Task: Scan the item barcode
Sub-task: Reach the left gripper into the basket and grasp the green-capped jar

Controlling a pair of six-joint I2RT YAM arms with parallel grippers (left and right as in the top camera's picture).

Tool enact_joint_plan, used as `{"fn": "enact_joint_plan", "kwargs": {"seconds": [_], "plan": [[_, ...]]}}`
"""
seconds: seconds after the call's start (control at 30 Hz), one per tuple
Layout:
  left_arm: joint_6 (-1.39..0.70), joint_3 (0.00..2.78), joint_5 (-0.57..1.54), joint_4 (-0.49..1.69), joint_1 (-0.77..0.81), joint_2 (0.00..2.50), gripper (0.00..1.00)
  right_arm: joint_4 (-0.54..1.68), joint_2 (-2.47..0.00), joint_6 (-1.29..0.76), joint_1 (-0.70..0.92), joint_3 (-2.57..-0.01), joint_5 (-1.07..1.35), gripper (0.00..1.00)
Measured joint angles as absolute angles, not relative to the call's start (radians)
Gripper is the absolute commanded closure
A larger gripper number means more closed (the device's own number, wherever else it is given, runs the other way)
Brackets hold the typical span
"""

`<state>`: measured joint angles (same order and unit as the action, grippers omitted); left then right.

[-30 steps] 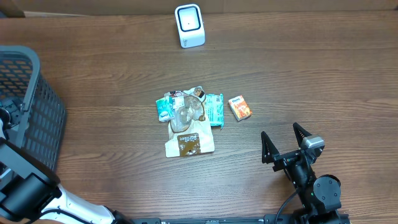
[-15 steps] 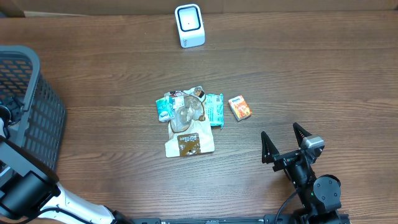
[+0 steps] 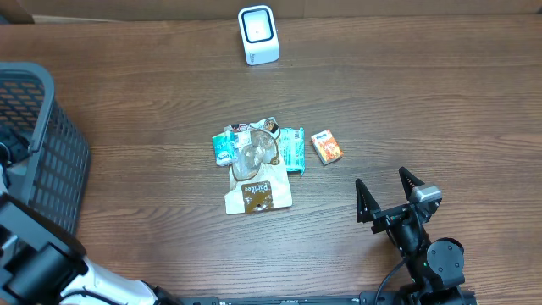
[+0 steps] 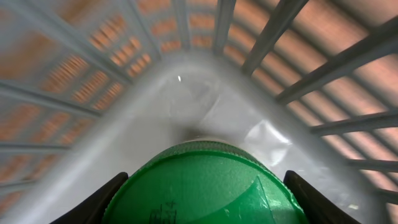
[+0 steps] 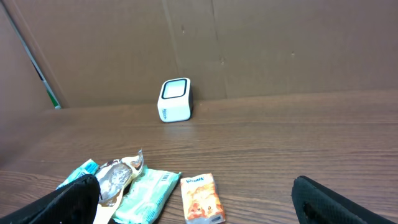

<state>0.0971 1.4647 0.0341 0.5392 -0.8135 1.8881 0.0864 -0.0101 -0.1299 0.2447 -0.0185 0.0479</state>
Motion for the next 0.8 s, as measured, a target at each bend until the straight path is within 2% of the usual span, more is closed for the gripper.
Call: {"fn": "enact_joint_plan", "kwargs": {"seconds": [0.3, 0.4, 0.6, 0.67, 0.8], "plan": [[0.017, 1.465, 0.035, 0.563, -0.813, 1.604, 0.43, 0.087, -0.01, -0.13, 0.245, -0.019, 0.048, 0.0], [-0.029, 1.465, 0.05, 0.563, -0.813, 1.492, 0.46, 0.087, -0.01, -0.13, 0.245, -0.019, 0.048, 0.0], [-0.196, 1.465, 0.16, 0.546, -0.799, 1.275, 0.47, 0.087, -0.01, -0.13, 0.245, -0.019, 0.047, 0.0], [-0.247, 1.465, 0.222, 0.545, -0.771, 1.219, 0.49, 0.087, -0.01, -0.13, 0.245, -0.019, 0.047, 0.0], [-0.32, 1.465, 0.381, 0.559, -0.662, 1.174, 0.48, 0.087, -0.01, -0.13, 0.245, -0.019, 0.048, 0.0]]}}
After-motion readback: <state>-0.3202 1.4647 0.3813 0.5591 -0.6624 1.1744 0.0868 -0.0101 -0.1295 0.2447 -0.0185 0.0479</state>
